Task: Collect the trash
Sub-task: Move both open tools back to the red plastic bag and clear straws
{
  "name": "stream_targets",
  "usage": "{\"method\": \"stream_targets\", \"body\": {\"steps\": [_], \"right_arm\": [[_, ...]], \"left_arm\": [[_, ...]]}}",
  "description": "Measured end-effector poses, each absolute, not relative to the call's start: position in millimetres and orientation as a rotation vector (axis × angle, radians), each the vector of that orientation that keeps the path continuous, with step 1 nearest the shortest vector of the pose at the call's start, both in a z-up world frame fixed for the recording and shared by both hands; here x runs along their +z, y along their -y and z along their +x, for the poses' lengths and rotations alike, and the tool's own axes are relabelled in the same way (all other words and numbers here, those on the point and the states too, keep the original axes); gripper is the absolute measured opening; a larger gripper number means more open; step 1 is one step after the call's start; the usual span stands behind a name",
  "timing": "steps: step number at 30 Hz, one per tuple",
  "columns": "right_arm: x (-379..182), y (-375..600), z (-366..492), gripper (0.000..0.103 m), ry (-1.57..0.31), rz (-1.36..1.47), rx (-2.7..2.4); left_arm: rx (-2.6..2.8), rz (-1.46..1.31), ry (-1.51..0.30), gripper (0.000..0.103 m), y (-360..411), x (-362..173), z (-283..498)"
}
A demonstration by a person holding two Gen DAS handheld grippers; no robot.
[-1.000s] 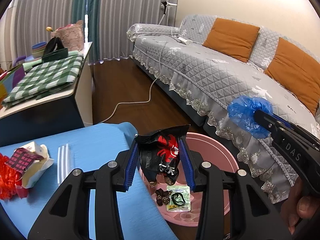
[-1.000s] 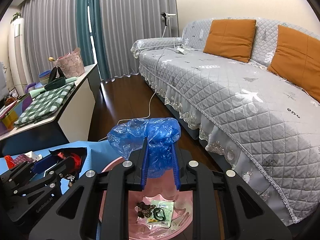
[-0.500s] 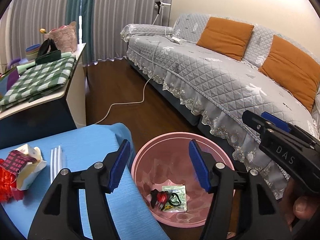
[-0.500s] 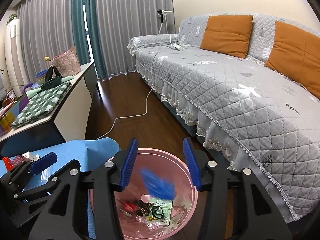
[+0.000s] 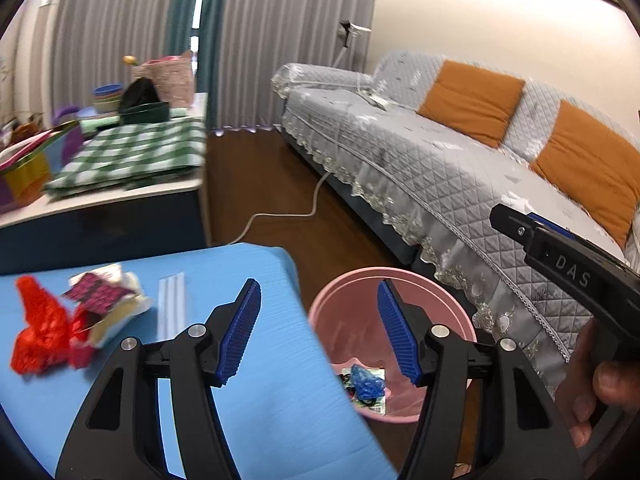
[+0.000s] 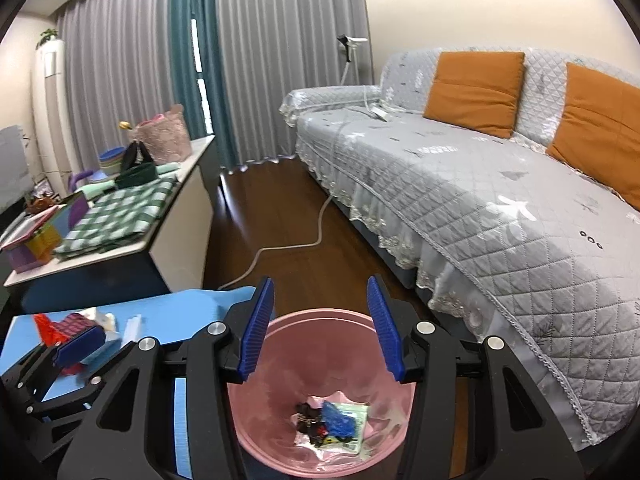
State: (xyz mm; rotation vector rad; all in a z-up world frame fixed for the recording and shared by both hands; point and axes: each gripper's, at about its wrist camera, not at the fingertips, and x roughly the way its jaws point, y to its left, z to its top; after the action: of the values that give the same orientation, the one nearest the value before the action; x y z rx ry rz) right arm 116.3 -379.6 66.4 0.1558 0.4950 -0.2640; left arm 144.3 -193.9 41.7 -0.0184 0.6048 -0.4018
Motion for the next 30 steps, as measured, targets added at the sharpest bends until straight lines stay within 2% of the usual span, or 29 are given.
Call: {"method": "stream_targets", "body": {"steps": [8,17,30], "right_arm": [[69.5,331.2,112.0,0.05,-0.49,0.164,-0.157],[49.3,268.0,128.0,0.05,-0.543,0.15,-0.047],[0.3,201.8,176.8,0.05,-0.654,0.149,0.049]], "left_arm": [[-0.283,-0.079,-0.557,0.059,106.7,45.3,116.4],[-0.081,-0.115,-0.554,0.059,5.4,20.7,113.6],[0.031,-0.128,-0.6,0.061,-54.1,-11.4,132.9]]}}
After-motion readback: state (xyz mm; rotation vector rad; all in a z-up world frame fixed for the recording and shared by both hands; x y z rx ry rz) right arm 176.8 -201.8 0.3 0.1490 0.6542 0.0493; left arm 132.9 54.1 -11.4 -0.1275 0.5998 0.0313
